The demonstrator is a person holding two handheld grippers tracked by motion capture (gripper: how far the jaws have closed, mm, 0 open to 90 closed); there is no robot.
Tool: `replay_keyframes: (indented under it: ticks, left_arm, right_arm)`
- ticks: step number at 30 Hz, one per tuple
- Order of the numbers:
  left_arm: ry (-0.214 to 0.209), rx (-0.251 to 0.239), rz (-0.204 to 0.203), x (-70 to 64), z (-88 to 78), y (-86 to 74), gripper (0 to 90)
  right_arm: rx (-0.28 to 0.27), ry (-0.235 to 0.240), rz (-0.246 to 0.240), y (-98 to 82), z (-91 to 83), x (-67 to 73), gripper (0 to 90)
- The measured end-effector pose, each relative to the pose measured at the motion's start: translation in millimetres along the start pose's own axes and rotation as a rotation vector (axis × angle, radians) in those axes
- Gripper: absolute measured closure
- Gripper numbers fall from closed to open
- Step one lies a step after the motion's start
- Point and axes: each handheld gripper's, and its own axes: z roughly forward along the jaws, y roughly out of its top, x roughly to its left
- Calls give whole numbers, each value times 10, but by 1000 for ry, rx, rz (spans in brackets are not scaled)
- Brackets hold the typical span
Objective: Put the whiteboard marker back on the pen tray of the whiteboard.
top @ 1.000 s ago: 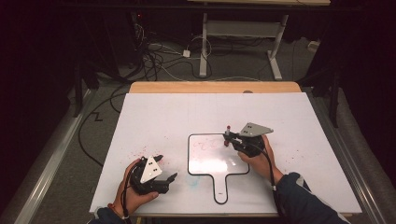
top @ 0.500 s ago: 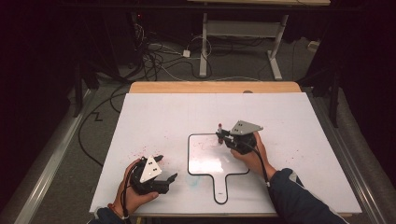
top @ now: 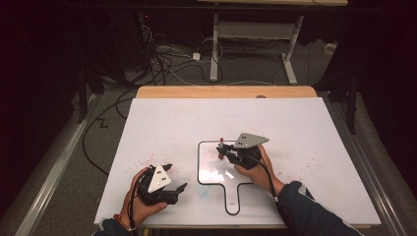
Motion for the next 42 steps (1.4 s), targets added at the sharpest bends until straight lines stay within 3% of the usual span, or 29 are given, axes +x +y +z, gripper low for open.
replay_keyframes:
  ticks: [4, 5, 8, 10, 13, 15, 18, 20, 22, 24, 28, 31, 34, 40, 42]
  left_arm:
    - [0, 1, 0, 0, 2, 2, 199]
    - [-1, 2, 1, 1, 3, 2, 199]
    - [-1, 4, 0, 1, 5, 2, 199]
    - [-2, 4, 1, 1, 6, 0, 199]
    - [-3, 6, 0, 2, 10, 1, 199]
    - [-4, 5, 5, -6, 7, 3, 199]
    - [-4, 0, 2, -4, 1, 0, 199]
    - [-6, 1, -1, 3, 5, -5, 199]
    - [-9, 3, 1, 5, 11, -5, 199]
    - [-10, 5, 5, 0, 10, -1, 199]
    - [-8, 3, 4, -2, 7, 1, 199]
    - [-8, 5, 10, -8, 7, 1, 199]
    - [-9, 2, 7, -6, 2, -2, 199]
    - [-11, 6, 9, -4, 3, -2, 199]
    - [-10, 5, 10, -8, 10, 1, 199]
  right_arm:
    - [12, -83, -12, -27, -41, -148, 819]
    - [15, -101, 6, -38, -49, -187, 820]
    - [5, -107, 35, -53, -48, -251, 820]
    - [-5, -74, 45, -51, -43, -209, 820]
    - [-4, -46, 5, -22, -2, -123, 819]
    - [-1, -62, -6, 3, 42, -145, 819]
    - [8, -130, 18, 12, 86, -263, 820]
    - [5, -145, 33, 8, 96, -314, 820]
    - [3, -129, 42, 17, 114, -291, 819]
    - [-3, -75, 57, 38, 140, -216, 819]
    - [-9, 28, 37, 85, 191, 25, 819]
    - [-11, 51, 9, 110, 218, 150, 819]
    - [-10, 33, -1, 107, 213, 111, 819]
    - [7, -111, 2, 44, 142, -185, 820]
    - [5, -138, 19, 27, 134, -258, 820]
